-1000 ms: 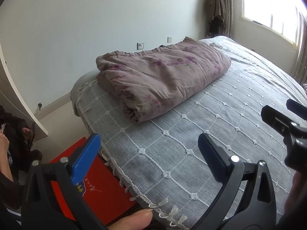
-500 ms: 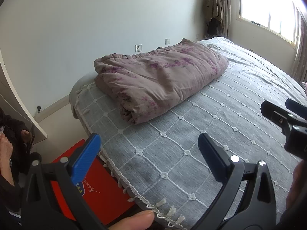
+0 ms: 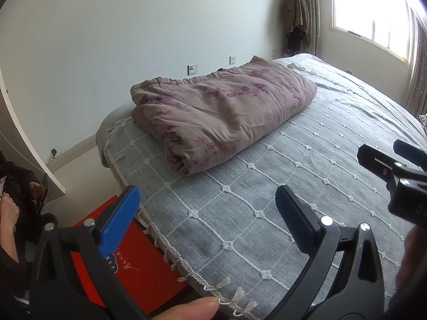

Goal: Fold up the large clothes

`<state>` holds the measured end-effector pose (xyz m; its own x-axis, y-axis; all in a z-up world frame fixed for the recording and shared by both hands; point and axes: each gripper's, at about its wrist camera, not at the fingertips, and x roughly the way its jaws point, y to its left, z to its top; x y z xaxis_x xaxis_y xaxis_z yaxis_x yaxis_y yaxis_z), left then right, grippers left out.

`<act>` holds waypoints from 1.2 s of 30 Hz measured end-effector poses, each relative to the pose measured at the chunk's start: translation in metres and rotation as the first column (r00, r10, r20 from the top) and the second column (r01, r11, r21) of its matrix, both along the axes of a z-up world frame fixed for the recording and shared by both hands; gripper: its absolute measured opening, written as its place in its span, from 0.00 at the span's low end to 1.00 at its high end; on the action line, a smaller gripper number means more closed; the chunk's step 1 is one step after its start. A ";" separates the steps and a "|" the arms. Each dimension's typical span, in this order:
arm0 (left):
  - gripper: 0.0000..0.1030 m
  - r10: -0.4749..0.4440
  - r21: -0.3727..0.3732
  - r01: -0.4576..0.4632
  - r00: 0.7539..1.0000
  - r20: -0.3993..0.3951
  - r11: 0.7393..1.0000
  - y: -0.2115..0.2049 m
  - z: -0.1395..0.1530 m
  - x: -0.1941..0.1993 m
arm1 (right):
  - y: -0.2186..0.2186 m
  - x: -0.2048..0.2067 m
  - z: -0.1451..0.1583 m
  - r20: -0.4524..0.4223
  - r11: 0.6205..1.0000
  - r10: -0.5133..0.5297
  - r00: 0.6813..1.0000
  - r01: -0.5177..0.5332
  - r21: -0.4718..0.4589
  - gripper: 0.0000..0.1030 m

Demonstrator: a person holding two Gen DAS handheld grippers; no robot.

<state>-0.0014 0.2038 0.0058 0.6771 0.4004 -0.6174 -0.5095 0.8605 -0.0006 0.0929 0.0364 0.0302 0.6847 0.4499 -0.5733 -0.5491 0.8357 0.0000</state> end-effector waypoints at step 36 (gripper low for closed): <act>0.98 0.004 0.019 -0.005 1.000 0.009 1.000 -0.003 0.004 -0.002 | 0.002 -0.003 -0.006 -0.007 1.000 0.019 1.000 -0.019 -0.020 0.99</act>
<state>-0.0035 0.2007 0.0094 0.6807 0.4149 -0.6038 -0.5133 0.8581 0.0110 0.0902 0.0379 0.0240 0.6723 0.4509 -0.5871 -0.5650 0.8250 -0.0134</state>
